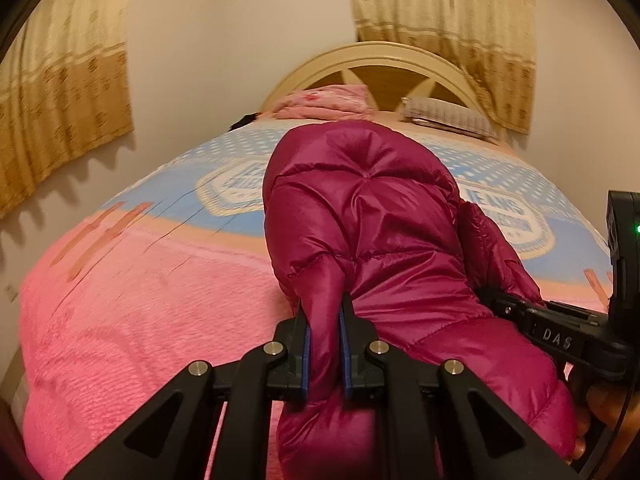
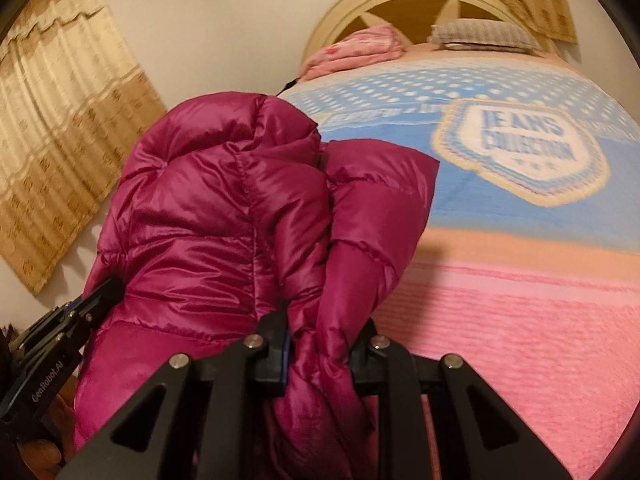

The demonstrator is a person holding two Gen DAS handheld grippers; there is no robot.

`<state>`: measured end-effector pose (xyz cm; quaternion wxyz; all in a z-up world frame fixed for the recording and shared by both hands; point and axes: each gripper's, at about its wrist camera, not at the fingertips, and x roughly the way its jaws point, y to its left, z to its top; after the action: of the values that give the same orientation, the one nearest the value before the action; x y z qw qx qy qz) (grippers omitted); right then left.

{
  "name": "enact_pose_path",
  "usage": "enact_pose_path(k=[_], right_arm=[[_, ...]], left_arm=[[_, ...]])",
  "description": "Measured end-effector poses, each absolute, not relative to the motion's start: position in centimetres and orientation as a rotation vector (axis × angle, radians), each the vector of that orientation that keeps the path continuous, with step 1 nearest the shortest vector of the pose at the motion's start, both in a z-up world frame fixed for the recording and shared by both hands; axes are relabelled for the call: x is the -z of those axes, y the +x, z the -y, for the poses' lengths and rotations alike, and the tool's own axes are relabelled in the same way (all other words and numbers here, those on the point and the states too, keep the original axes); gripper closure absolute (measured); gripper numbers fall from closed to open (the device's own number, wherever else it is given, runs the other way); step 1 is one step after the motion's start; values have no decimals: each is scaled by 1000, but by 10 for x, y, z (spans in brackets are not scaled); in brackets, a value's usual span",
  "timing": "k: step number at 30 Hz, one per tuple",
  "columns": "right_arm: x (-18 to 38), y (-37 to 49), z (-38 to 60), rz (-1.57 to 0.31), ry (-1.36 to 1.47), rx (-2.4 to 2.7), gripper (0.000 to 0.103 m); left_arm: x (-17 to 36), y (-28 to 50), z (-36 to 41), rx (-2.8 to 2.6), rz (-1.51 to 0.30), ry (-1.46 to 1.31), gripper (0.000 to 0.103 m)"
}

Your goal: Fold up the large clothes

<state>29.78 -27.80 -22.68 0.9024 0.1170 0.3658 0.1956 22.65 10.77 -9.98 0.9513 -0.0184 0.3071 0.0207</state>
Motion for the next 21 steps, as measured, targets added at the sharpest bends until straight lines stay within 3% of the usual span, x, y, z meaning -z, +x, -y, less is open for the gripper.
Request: enact_pose_path(k=[21], right_arm=[[237, 320, 155, -800, 15, -471, 83]], left_arm=[[130, 224, -195, -185, -683, -161, 92]])
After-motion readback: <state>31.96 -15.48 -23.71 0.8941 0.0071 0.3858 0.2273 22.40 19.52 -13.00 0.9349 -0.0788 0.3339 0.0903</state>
